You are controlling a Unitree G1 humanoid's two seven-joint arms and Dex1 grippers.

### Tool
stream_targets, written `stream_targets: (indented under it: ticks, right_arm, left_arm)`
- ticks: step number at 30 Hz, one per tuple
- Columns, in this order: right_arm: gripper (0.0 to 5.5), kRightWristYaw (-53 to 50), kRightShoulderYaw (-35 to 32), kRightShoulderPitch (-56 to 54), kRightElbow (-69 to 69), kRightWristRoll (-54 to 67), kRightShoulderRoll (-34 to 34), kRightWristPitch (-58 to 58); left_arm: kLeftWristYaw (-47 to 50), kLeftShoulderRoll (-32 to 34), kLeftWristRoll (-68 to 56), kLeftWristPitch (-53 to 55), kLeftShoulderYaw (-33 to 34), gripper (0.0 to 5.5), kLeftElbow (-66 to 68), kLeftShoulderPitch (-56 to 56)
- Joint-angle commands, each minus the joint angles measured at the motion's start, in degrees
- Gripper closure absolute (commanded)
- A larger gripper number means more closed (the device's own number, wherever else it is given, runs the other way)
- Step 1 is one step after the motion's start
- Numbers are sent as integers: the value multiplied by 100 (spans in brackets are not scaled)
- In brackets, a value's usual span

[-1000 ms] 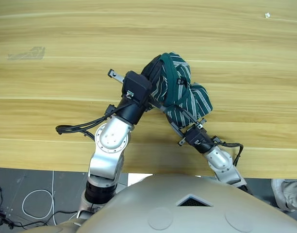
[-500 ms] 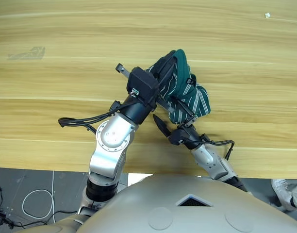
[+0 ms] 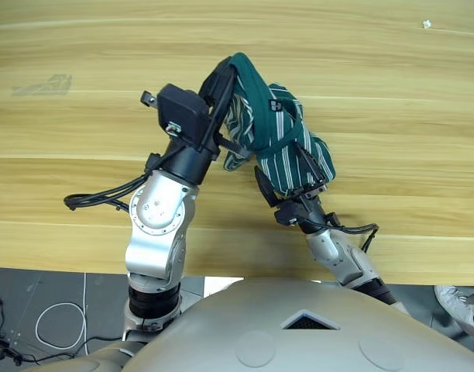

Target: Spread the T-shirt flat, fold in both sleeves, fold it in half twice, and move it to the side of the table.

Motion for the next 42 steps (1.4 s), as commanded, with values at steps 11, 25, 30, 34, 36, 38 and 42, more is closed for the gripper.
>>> stream_targets:
  ticks: [11,25,30,34,36,38,42]
  right_arm:
    - [335,110,154,-103,49,172,-128,-47]
    - [548,250,199,-225,145,286,-147,-32]
    - [548,481,58,-208,91,715,-239,-11]
    - [548,2003,-314,-299,-393,2833,-782,441]
    - [548,3057,-487,-224,-1270,4324,-1322,1106]
    - [548,3796,-898,-223,-2130,5691,-1927,1742]
    - [548,4760,-2129,-589,-3172,7674,-3084,3050]
  left_arm:
    - [32,92,-492,50,760,550,-42,294]
    - [65,354,299,-503,567,550,995,340]
    - [-19,541,382,-699,656,550,788,625]
    - [-457,1074,474,-1253,902,550,796,984]
    - [-802,1424,555,-1585,914,550,899,1264]
    - [-1079,1784,678,-1696,957,550,882,1437]
    - [-1714,2651,762,-1541,1377,550,480,1427]
